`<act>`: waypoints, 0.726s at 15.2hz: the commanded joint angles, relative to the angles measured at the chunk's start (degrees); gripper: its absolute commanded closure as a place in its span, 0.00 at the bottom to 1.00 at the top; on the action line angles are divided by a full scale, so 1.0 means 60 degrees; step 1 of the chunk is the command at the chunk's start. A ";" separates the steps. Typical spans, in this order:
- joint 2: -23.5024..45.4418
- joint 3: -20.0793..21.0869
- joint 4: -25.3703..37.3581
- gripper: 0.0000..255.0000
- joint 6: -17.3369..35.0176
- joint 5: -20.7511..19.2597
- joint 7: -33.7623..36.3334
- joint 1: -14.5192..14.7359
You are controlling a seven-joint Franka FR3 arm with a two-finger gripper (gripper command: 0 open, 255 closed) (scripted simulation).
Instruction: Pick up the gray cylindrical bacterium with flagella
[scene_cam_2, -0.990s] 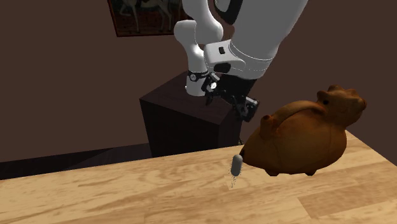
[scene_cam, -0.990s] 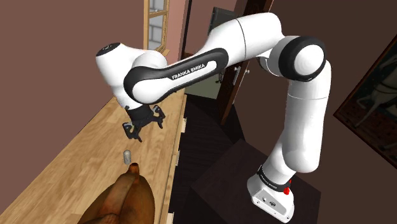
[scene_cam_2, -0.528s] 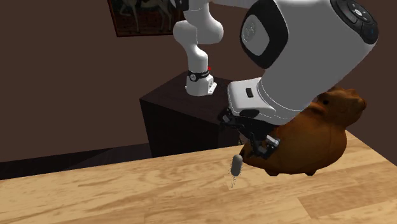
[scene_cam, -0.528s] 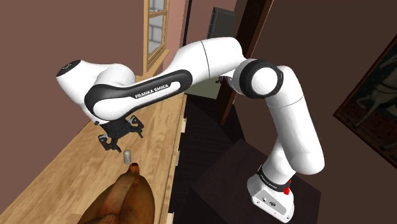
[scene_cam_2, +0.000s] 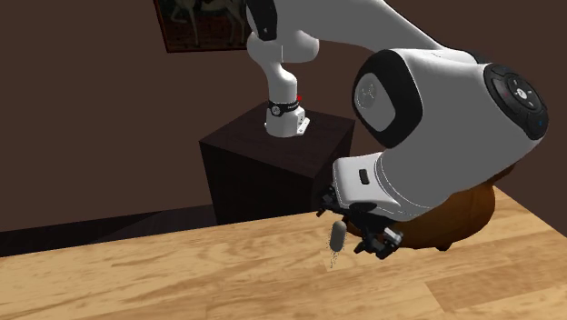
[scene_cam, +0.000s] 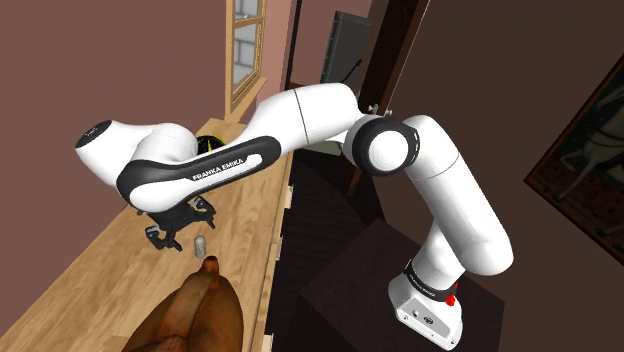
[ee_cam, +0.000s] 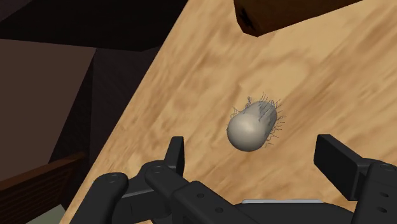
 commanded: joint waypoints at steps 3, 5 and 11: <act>0.0189 -0.0037 -0.0003 0.00 0.0185 -0.0046 0.0047 0.0028; 0.0195 -0.0041 0.0005 1.00 0.0185 -0.0050 0.0035 0.0021; 0.0195 -0.0042 0.0006 1.00 0.0185 -0.0051 0.0033 0.0020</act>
